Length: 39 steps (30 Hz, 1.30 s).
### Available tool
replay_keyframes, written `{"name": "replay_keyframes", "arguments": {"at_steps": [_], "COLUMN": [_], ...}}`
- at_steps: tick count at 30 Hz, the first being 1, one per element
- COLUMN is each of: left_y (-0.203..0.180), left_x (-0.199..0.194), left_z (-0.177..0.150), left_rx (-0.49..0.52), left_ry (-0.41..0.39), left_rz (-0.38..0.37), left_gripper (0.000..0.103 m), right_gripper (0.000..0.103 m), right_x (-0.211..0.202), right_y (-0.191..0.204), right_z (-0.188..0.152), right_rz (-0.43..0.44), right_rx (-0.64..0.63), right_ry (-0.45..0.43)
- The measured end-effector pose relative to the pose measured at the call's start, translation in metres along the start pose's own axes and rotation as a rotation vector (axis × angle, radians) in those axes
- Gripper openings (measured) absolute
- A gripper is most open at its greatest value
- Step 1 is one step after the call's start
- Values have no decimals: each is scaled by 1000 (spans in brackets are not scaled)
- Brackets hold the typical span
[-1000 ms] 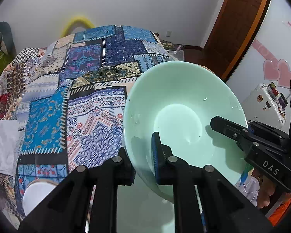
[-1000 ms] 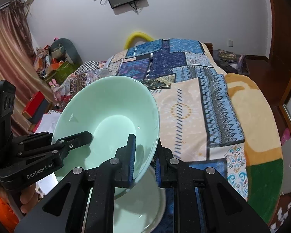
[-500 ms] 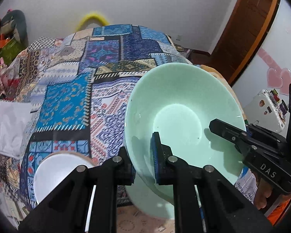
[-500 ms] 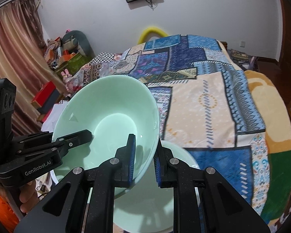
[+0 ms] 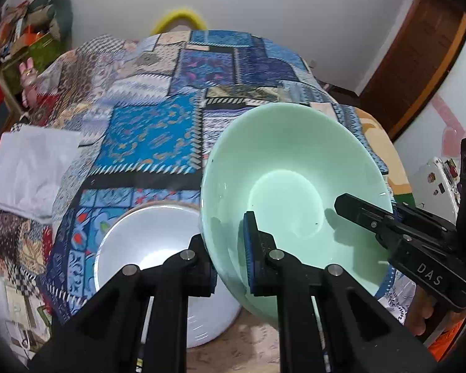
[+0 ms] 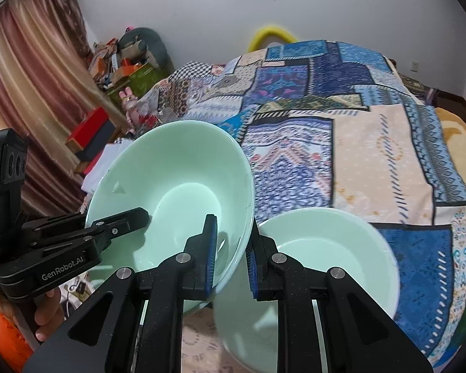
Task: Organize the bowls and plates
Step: 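Lower the mint-green bowl into the white bowl with both grippers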
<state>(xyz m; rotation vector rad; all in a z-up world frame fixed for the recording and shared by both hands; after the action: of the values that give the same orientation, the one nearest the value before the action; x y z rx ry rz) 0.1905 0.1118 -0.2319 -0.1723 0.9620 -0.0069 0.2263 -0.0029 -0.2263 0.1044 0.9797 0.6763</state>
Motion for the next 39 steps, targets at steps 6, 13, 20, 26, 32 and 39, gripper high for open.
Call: {"name": "replay_keyframes", "arguments": {"at_steps": [6,13,20,26,32,39], "left_y": [30,55,73,84,94,94], "left_x": [-4,-4,4,14,21,24], "left_z": [-19,-38,-54,-65,-73,-72], "left_rx": [-32,-54,-83,-100,-118,-110], "left_ry": [15,35,64,89,106,106], "left_rz": [17,33,34,43,41,59], "left_gripper": [14,14,14,14,12,12], "right_gripper": [16,16,16,16,16,16], "right_x": [14,31,45,58,63,58], "right_y": [21,37,43,48,48,47], "right_z": [-11,-26,-37,-45,-47,-43], "right_rz": [21,33,41,36,34,6], "right_rx": [-11,-10,-2,-10,-9,-34], "right_ry": [32,75,113,145,159,143]}}
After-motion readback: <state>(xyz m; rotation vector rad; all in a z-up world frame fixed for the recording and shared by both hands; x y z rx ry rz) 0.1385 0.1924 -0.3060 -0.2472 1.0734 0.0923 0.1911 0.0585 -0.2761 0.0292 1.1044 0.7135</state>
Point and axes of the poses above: each gripper's, at about its wrist camera, not at the fingertips, and x roughly the way its jaws point, y to its left, z to its top, the point moved 9 cm from there along x, roughly the way its jaws point, and after that the axes turned 6 degrees about x, right-handed, at the moved point
